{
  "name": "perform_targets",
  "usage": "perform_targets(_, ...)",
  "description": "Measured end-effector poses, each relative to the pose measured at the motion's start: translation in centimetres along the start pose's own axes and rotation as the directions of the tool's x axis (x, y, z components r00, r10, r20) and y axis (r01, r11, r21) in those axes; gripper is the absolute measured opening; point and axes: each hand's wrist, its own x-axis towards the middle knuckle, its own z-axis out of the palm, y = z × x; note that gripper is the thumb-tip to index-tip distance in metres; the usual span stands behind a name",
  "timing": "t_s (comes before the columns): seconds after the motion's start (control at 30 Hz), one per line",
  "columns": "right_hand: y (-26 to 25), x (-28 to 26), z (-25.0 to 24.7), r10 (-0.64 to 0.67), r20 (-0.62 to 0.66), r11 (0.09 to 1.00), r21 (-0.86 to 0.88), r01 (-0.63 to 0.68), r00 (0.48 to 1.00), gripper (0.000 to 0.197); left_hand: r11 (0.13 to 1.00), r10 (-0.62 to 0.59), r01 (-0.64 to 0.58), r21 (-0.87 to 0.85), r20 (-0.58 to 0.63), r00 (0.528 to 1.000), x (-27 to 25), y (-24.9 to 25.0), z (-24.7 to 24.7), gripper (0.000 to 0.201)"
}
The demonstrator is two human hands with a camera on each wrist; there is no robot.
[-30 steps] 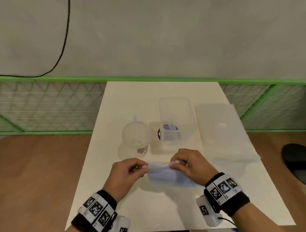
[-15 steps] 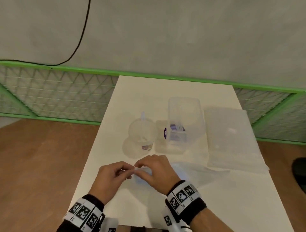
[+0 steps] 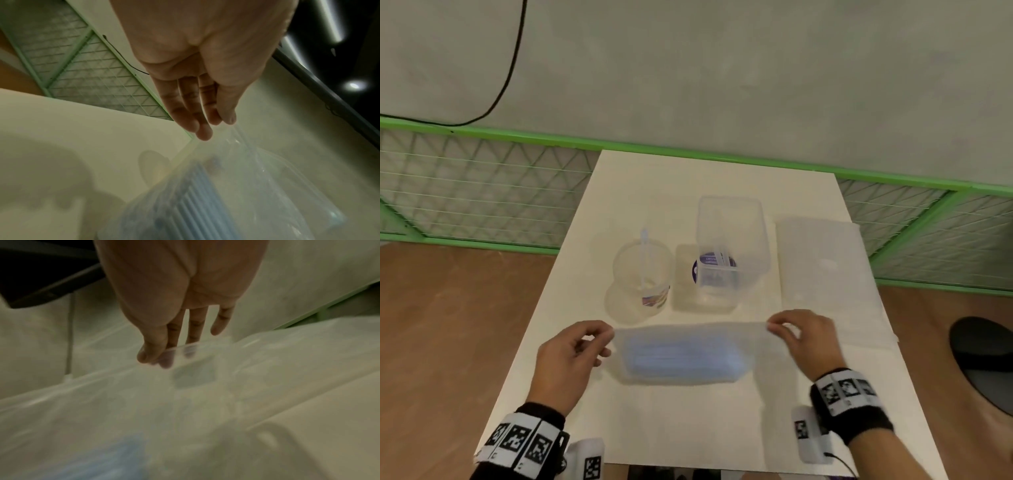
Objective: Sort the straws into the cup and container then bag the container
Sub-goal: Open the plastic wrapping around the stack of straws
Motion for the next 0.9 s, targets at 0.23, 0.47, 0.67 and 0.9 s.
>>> perform_targets(0.23,4.9,-1.5,-4.0,0.266,0.045,0.962,0.049,-0.268,0.963,0.008,0.999,0.05,-0.05,0.022,-0.037,0.998,0.2,0.3,0.9,0.019)
perform_targets(0.47,1.6,-2.4,-1.1,0.132,0.168,0.954,0.245,-0.171,0.977,0.006,0.981,0.078,-0.099,0.164,0.131,0.988,-1.0,1.0,2.3,0.012)
perform_targets(0.67,-0.1,-1.5,0.3,0.233,0.415,0.97,-0.032,-0.241,0.88,0.04,0.885,0.087,-0.248,0.393,0.386,0.918,-1.0,0.9,3.8,0.031)
perform_targets(0.9,-1.0,-2.5,0.2,0.09,0.521,0.996,-0.028,-0.089,0.849,0.117,0.808,-0.045,-0.248,0.535,0.476,0.878,-1.0,2.0,5.4,0.04)
